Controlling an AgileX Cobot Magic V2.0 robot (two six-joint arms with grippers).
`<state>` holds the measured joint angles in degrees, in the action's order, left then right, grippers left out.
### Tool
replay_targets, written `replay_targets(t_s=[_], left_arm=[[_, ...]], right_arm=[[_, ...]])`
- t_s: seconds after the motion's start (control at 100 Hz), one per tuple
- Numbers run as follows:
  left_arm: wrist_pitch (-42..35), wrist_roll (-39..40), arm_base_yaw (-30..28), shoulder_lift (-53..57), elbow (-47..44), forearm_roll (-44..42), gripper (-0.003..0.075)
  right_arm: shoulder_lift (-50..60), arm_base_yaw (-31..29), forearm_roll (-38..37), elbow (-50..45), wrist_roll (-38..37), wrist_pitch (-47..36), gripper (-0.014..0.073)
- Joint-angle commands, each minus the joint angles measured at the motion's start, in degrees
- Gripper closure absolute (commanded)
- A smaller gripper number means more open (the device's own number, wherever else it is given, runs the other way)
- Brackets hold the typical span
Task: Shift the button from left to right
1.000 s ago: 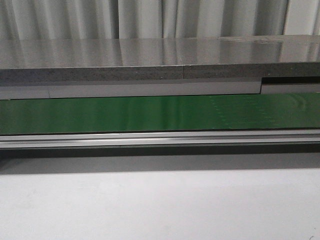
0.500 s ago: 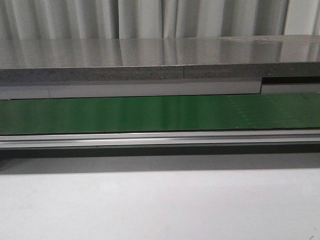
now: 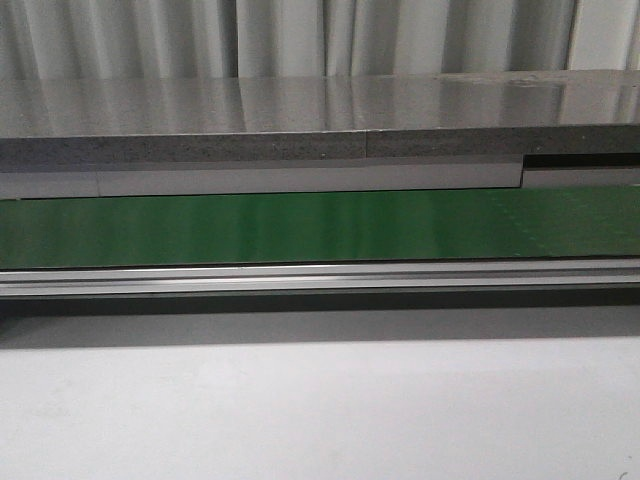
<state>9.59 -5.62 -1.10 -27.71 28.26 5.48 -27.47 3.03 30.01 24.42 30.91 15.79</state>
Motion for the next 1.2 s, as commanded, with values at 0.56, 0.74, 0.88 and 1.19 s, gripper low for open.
replay_targets(t_s=[0.56, 0.74, 0.88, 1.19], left_arm=[[-4.3, 0.4, 0.4, -0.4, 1.6, 0.5, 0.074], [-4.3, 0.4, 0.4, -0.4, 1.6, 0.5, 0.074], [-4.3, 0.4, 0.4, -0.4, 1.6, 0.5, 0.074], [-4.3, 0.4, 0.4, -0.4, 1.6, 0.5, 0.074]], right_arm=[[15.0, 0.3, -26.2, -5.0, -28.8, -4.1, 0.0662], [21.1, 0.3, -26.8, -12.0, -28.8, -6.8, 0.0662], [25.8, 0.3, -26.9, -16.9, -28.8, -9.3, 0.0662], [29.3, 0.1, -28.1, -23.0, -28.8, -11.4, 0.0662]])
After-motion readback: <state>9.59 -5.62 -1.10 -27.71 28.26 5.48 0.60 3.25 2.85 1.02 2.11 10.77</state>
